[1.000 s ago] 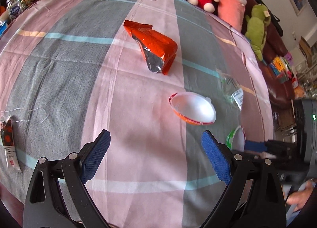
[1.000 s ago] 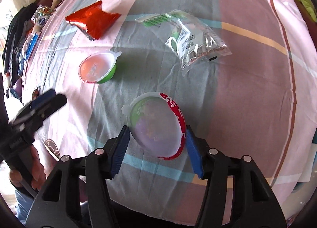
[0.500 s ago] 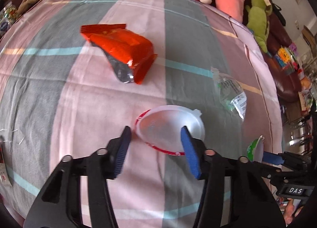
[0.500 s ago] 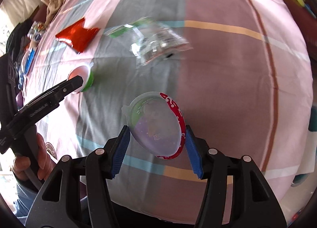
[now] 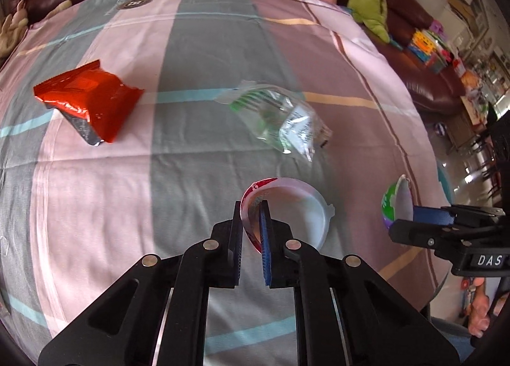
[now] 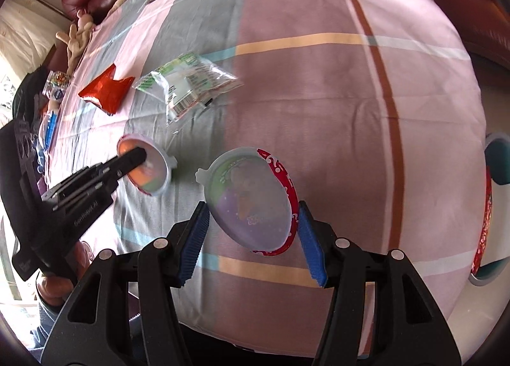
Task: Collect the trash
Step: 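Grasp the red-rimmed plastic lid with the right tool while the left tool grasps the white cup, then carry the lid and white cup over the teal bin with both tools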
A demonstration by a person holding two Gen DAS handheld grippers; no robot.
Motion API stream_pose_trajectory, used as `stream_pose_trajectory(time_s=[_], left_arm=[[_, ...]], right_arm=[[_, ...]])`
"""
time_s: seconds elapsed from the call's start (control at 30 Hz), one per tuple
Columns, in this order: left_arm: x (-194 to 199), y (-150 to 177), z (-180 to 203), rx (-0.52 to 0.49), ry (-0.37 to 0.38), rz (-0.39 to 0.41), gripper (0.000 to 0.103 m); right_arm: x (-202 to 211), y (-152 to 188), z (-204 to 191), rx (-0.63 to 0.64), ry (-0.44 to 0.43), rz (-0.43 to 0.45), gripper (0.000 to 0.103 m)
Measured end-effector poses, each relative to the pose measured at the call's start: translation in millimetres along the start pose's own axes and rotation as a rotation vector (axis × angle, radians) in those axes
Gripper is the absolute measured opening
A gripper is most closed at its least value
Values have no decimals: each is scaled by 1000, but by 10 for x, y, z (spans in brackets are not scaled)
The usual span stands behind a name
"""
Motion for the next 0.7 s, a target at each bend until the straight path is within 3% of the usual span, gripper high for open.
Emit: stream_pose_trajectory(time_s=[0.47,0.7], left_arm=[[141,-191,644,-134,-22,28,7],[-22,-184,849,-137,15,-23,5]], right_arm=[[391,-79,624,-104,-54,95,53],[474,-29,873,-138,-79,108,53]])
Point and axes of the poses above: each gripper's, at about its wrist camera, not at the fingertips, and x roughly against the way its jaws point, z to its right, y to its underside, the point moved 4 cm from there along -x, roughly the way its jaws point, and after that the axes turned 10 degrees about -x, right-handed, at the moved point
